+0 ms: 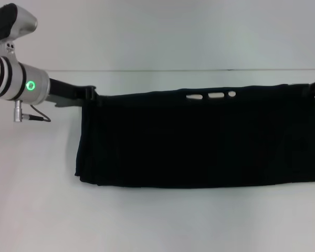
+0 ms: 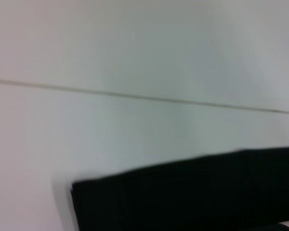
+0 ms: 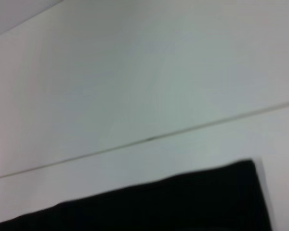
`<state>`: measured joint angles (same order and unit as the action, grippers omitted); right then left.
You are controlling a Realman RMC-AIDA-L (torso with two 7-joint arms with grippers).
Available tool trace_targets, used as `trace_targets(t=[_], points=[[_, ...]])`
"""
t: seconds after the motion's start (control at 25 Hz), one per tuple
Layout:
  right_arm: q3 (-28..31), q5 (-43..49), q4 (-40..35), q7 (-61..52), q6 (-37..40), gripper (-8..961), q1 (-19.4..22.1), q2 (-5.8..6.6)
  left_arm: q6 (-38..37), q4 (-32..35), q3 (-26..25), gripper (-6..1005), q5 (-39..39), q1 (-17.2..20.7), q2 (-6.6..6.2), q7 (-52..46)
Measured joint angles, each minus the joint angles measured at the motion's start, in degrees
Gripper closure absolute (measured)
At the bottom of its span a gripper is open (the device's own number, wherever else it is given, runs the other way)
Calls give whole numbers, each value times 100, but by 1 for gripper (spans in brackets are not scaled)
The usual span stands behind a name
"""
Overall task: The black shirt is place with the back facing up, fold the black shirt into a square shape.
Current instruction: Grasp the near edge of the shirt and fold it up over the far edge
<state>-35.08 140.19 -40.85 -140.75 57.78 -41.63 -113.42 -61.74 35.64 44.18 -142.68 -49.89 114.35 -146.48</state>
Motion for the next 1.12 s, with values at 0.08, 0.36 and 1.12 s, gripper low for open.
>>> trace_targets(t=[0.08,0.36,1.12], points=[[-204,24,117,-4,-387,897,-67,-26,233,-4,63,965,0,1,31,8],[-634,41,612,1,-1562,889,-294,-156,981,-22,261,956,-56,-4,236,263],[-1194,34,1290,-79,-2604,846,-600,-191,2162,-316,698,933,-174,-101,427,293]])
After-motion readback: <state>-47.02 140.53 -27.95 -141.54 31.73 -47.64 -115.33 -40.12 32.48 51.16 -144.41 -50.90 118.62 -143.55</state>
